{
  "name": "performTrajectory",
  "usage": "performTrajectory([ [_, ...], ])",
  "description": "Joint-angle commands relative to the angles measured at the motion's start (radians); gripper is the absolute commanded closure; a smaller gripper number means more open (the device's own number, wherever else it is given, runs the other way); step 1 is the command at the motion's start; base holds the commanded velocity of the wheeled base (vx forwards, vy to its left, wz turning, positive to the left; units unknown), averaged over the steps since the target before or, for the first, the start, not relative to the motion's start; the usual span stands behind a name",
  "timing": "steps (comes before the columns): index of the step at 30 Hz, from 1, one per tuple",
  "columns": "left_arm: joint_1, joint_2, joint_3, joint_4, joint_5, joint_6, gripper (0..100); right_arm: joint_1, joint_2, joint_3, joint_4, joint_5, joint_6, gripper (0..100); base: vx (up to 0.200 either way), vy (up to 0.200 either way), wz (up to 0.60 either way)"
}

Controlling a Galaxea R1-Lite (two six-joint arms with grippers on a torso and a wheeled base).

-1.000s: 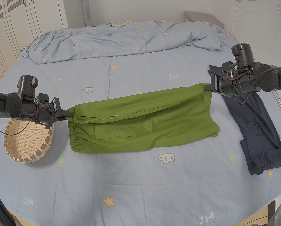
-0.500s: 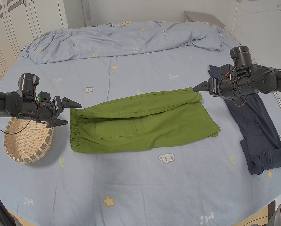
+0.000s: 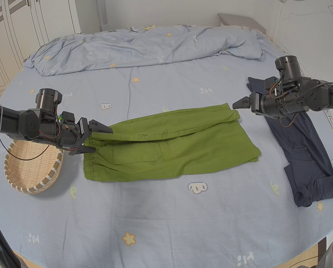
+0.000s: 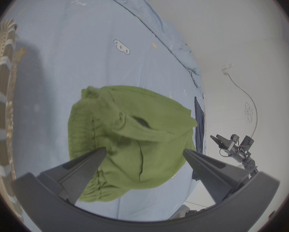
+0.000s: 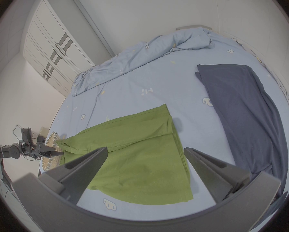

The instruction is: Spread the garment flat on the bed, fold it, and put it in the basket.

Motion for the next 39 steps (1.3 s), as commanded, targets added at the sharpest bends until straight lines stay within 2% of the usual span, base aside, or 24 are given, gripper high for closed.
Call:
performTrajectory([
  [1,0.008,0.080,-0.137,-0.003,-0.006,-0.086,0,-0.018,-0.025,0.006,-0.001,0.001,0.000,0,0.000,0.000,0.00],
  [5,0.042,0.132,-0.255,-0.055,-0.003,-0.208,0,-0.027,-0.044,0.035,-0.003,0.000,0.000,0,0.000,0.000,0.00],
  [6,0.042,0.132,-0.255,-0.055,-0.003,-0.208,0,-0.027,-0.044,0.035,-0.003,0.000,0.000,0,0.000,0.000,0.00],
  [7,0.069,0.172,-0.298,-0.125,0.000,-0.297,0,-0.033,-0.056,0.050,-0.003,0.000,0.000,0,0.000,0.000,0.00],
  [12,0.103,0.269,-0.360,-0.225,0.000,-0.440,0,-0.035,-0.068,0.062,-0.003,0.001,0.002,0,0.000,0.000,0.00],
  [20,0.098,0.280,-0.364,-0.230,0.002,-0.449,0,-0.036,-0.085,0.101,-0.006,0.003,0.005,0,0.000,0.000,0.00],
  [24,0.094,0.172,-0.287,-0.231,0.002,-0.411,0,-0.048,-0.085,0.095,-0.027,0.014,0.005,0,0.000,0.000,0.00],
  [28,0.100,0.039,-0.161,-0.231,0.002,-0.308,0,-0.067,-0.084,0.088,-0.053,0.064,0.009,0,0.000,0.000,0.00],
  [32,0.098,-0.115,0.008,-0.233,0.005,-0.198,0,-0.114,-0.084,0.150,-0.060,0.184,0.072,0,0.000,0.000,0.00],
  [33,0.098,-0.115,0.008,-0.233,0.005,-0.198,0,-0.114,-0.084,0.150,-0.060,0.184,0.072,0,0.000,0.000,0.00],
  [34,0.094,-0.162,0.098,-0.233,0.009,-0.127,0,-0.136,-0.082,0.176,-0.072,0.232,0.097,0,0.000,0.000,0.00],
  [37,0.094,-0.179,0.207,-0.233,0.032,0.019,0,-0.163,-0.071,0.222,-0.124,0.252,0.091,0,0.000,0.000,0.00],
  [39,0.095,-0.176,0.218,-0.233,0.039,0.034,0,-0.160,-0.068,0.230,-0.142,0.248,0.088,0,0.000,0.000,0.00],
])
